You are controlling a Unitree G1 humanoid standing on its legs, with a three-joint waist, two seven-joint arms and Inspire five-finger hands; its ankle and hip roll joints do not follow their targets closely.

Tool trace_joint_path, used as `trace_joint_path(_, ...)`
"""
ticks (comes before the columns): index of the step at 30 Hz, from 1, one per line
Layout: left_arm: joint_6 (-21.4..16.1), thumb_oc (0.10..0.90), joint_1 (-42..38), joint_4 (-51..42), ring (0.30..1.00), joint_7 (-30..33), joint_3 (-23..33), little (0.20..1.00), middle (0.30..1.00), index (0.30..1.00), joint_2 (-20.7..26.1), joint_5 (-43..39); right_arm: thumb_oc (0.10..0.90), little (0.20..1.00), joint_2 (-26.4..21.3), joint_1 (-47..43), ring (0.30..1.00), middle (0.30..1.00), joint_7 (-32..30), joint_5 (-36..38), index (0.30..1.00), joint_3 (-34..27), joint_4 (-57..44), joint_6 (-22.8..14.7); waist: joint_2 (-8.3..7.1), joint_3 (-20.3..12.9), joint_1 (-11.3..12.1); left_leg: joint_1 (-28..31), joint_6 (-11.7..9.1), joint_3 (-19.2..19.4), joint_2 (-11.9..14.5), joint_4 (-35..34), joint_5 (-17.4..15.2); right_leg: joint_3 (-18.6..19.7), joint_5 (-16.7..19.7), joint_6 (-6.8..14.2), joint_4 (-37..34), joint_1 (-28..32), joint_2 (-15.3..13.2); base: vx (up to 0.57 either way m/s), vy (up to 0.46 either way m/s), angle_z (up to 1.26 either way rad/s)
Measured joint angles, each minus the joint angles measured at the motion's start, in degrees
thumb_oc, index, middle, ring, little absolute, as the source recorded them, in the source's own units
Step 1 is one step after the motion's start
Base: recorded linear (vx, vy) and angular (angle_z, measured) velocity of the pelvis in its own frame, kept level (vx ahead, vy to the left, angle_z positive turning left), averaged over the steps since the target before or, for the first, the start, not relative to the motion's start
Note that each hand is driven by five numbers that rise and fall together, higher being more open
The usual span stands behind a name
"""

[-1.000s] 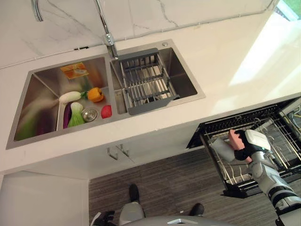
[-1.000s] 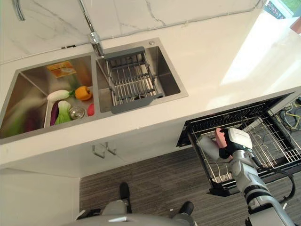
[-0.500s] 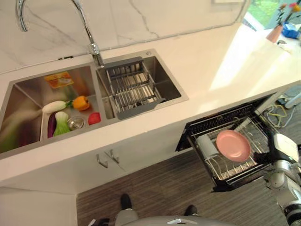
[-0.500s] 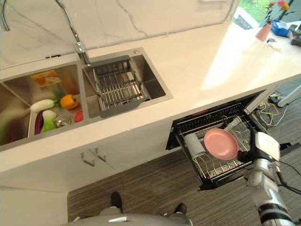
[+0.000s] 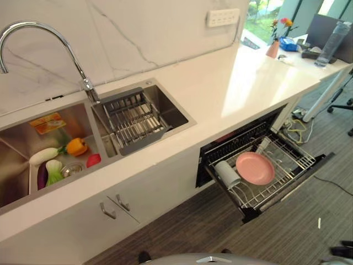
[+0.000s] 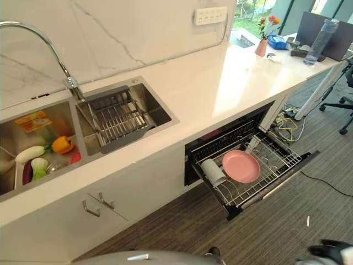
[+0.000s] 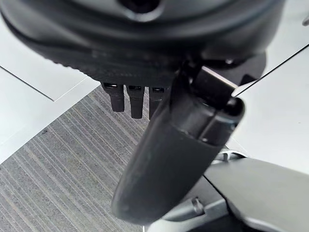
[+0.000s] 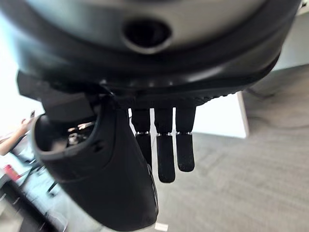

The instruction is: Place the dishes in the dishwasher.

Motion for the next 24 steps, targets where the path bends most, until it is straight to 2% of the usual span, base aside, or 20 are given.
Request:
trace_joint_path(1, 0.07, 0.800, 0.41, 0.02, 0.900, 0.12, -0.23, 0.900, 0.900, 0.900, -0.51, -0.21, 0.400, 0.300, 2.29, -0.12, 0.300, 0.300, 3.62, -0.74, 0.300, 9.15, -4.33, -0.22, 0.34, -0.18, 0.25, 0.19, -0.12, -0.04, 0.14, -0.01, -0.16, 0.28, 0.02, 0.00, -0.02, 0.39, -0.12, 0.01, 0.031, 0.05)
trace_joint_path(3, -0.23, 0.800, 1.02, -0.77, 0.900, 0.11, -0.22, 0.900, 0.900, 0.900, -1.24, -0.54, 0.400, 0.300, 4.24, -2.43, 0.300, 0.300, 6.08, -1.93, 0.300, 15.21, -5.11, -1.39, 1.50, -1.05, 2.58, 0.15, 0.02, -0.42, -0.42, -0.01, -0.23, 0.06, 0.00, 0.02, -0.01, 0.99, -0.63, 0.01, 0.033, 0.11)
trace_joint_path(4, -0.23, 0.800, 1.02, -0.77, 0.900, 0.11, -0.22, 0.900, 0.900, 0.900, -1.24, -0.54, 0.400, 0.300, 4.24, -2.43, 0.300, 0.300, 6.08, -1.93, 0.300, 15.21, -5.11, -1.39, 1.50, -1.05, 2.58, 0.15, 0.02, -0.42, -0.42, -0.01, -0.23, 0.06, 0.00, 0.02, -0.01, 0.99, -0.63, -0.01, 0.009, 0.16)
trace_joint_path(6, -0.92, 0.800, 1.11, -2.64, 0.900, 0.11, -0.29, 0.900, 0.900, 0.900, -1.05, -1.04, 0.400, 0.300, 2.17, -5.77, 0.300, 0.300, 7.67, -2.75, 0.300, 15.59, 1.27, -0.41, 1.41, -1.13, 4.94, -1.03, 0.12, -2.22, -1.14, -0.01, -0.25, -0.81, -0.01, 0.04, -0.01, 1.25, -1.05, -0.02, -0.001, 0.36)
trace_joint_path(7, -0.92, 0.800, 1.11, -2.64, 0.900, 0.11, -0.29, 0.900, 0.900, 0.900, -1.05, -1.04, 0.400, 0.300, 2.17, -5.77, 0.300, 0.300, 7.67, -2.75, 0.300, 15.59, 1.27, -0.41, 1.41, -1.13, 4.94, -1.03, 0.12, -2.22, -1.14, -0.01, -0.25, -0.81, -0.01, 0.04, -0.01, 1.25, -1.05, -0.03, -0.005, 0.51)
trace_joint_path(9, -1.21, 0.800, 1.81, -3.68, 0.900, -0.07, -0.18, 0.900, 0.900, 0.900, -1.00, -1.14, 0.400, 0.300, -0.30, -7.89, 0.300, 0.300, 8.08, -2.62, 0.300, 13.01, 3.10, 0.31, 1.23, -1.04, 7.29, -3.50, 0.96, -3.61, -1.47, -0.01, 0.40, -1.53, 0.27, 0.41, 0.02, 0.07, -1.10, -0.02, -0.022, 0.36)
trace_joint_path(14, -2.32, 0.800, 2.55, -4.21, 0.900, 0.12, -0.03, 0.900, 0.900, 0.900, -1.43, -2.05, 0.400, 0.300, -0.51, -8.66, 0.300, 0.300, 8.12, -2.60, 0.300, 13.09, 2.57, 1.64, 1.02, 0.01, 7.55, -4.54, 1.49, -6.27, -2.03, 0.00, 1.01, -4.75, 0.36, 0.53, 0.00, 1.36, -1.37, -0.01, -0.021, 0.31)
trace_joint_path(17, -2.85, 0.800, 2.76, -2.86, 0.900, 0.09, 0.02, 0.900, 0.900, 0.900, -1.92, -2.08, 0.400, 0.300, -1.54, -10.77, 0.300, 0.300, 8.19, -2.62, 0.300, 13.28, 2.26, 3.00, 1.09, 1.16, 8.92, -5.47, 1.50, -6.97, -2.27, 0.00, 1.05, -5.98, 0.42, 0.60, 0.00, 1.35, -1.35, -0.05, -0.015, 0.20)
trace_joint_path(18, -2.79, 0.800, 2.15, -2.77, 0.900, 0.13, 0.04, 0.900, 0.900, 0.900, -1.94, -2.09, 0.400, 0.300, -2.44, -11.34, 0.300, 0.300, 8.29, -2.66, 0.300, 13.70, 1.35, 2.99, 1.73, 2.15, 9.75, -6.05, 1.53, -7.88, -2.27, 0.01, 1.11, -7.04, 0.36, 0.51, -0.01, 1.44, -1.40, -0.05, -0.014, 0.19)
trace_joint_path(19, -2.79, 0.800, 2.15, -2.77, 0.900, 0.13, 0.04, 0.900, 0.900, 0.900, -1.94, -2.09, 0.400, 0.300, -2.44, -11.34, 0.300, 0.300, 8.29, -2.66, 0.300, 13.70, 1.35, 2.99, 1.73, 2.15, 9.75, -6.05, 1.53, -7.88, -2.27, 0.01, 1.11, -7.04, 0.36, 0.51, -0.01, 1.44, -1.40, -0.09, -0.033, 0.32)
trace_joint_path(20, -2.96, 0.800, 2.24, -2.58, 0.900, 0.10, 0.08, 0.900, 0.900, 0.900, -2.14, -2.07, 0.400, 0.300, -4.87, -13.90, 0.300, 0.300, 9.17, -2.68, 0.300, 13.75, 1.16, 3.29, 2.55, 3.71, 10.89, -7.34, 1.88, -8.99, -2.48, 0.01, 2.50, -8.33, 0.64, 0.83, 0.02, 1.11, -0.75, -0.11, -0.047, 0.41)
trace_joint_path(22, -3.51, 0.800, 1.65, -3.06, 0.900, 0.47, -0.03, 0.900, 0.900, 0.900, -2.27, -2.08, 0.400, 0.300, -9.18, -14.63, 0.300, 0.300, 9.50, -2.85, 0.300, 14.69, 1.17, 3.59, 4.03, 4.66, 12.72, -9.50, 2.07, -11.75, -3.13, 0.01, 2.84, -11.43, 0.88, 0.52, 0.24, 1.42, -0.60, -0.13, -0.062, 0.78)
trace_joint_path(23, -4.28, 0.800, 1.55, -3.75, 0.900, 0.49, -0.14, 0.900, 0.900, 0.900, -2.33, -2.08, 0.400, 0.300, -11.89, -15.33, 0.300, 0.300, 9.52, -2.86, 0.300, 14.54, 1.52, 3.60, 5.11, 5.25, 14.08, -11.12, 2.38, -13.76, -3.23, 0.01, 4.01, -13.88, 0.92, 0.45, 0.06, 1.34, -0.43, -0.07, -0.045, 1.07)
trace_joint_path(24, -4.18, 0.800, 1.07, -4.10, 0.900, 0.68, -0.15, 0.900, 0.900, 0.900, -2.32, -2.09, 0.400, 0.300, -13.98, -16.02, 0.300, 0.300, 9.47, -2.86, 0.300, 14.35, 1.97, 3.60, 5.89, 6.07, 14.24, -12.58, 2.41, -14.60, -3.51, 0.00, 3.93, -16.53, 0.92, 0.43, 0.08, 1.90, -0.41, -0.05, -0.041, 1.23)
